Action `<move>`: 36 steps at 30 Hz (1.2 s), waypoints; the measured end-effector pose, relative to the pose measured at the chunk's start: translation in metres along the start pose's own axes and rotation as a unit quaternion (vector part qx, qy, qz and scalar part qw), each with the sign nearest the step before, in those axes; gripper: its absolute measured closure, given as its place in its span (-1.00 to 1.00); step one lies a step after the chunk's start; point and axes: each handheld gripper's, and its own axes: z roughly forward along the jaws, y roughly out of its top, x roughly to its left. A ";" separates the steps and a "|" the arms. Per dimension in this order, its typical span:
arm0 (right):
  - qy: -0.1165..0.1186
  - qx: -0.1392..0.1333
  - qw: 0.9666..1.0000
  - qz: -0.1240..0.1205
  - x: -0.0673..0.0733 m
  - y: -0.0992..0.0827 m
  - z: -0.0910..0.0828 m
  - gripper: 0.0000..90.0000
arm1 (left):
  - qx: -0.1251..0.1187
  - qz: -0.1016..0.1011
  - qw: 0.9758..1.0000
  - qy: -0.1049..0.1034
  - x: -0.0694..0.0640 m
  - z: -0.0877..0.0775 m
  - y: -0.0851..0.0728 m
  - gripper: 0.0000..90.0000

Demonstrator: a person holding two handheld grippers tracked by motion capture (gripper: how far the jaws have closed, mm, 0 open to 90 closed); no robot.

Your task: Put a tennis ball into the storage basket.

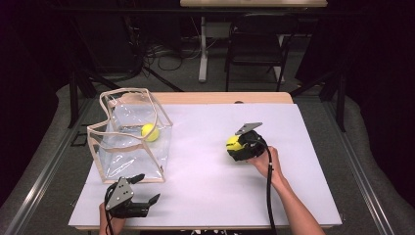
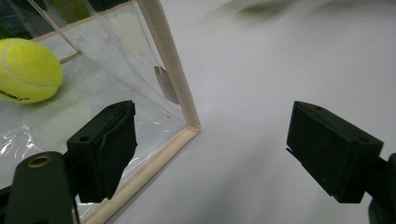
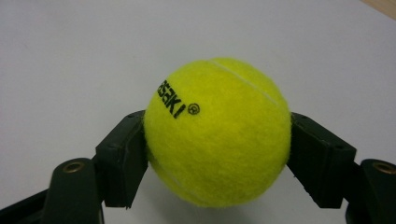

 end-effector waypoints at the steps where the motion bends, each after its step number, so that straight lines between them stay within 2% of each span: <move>1: 0.001 -0.001 1.000 0.000 0.000 0.000 -0.001 -0.41 | 0.000 0.000 1.000 0.000 0.000 0.000 0.000 -0.65; 15: 0.005 0.012 1.000 -0.008 0.002 0.003 -0.002 -0.41 | 0.000 0.000 1.000 0.000 0.000 0.000 0.000 -0.65; 36: -0.001 0.031 0.999 -0.029 0.004 0.021 -0.016 -0.41 | 0.000 0.002 1.000 0.000 0.000 0.000 0.000 -0.65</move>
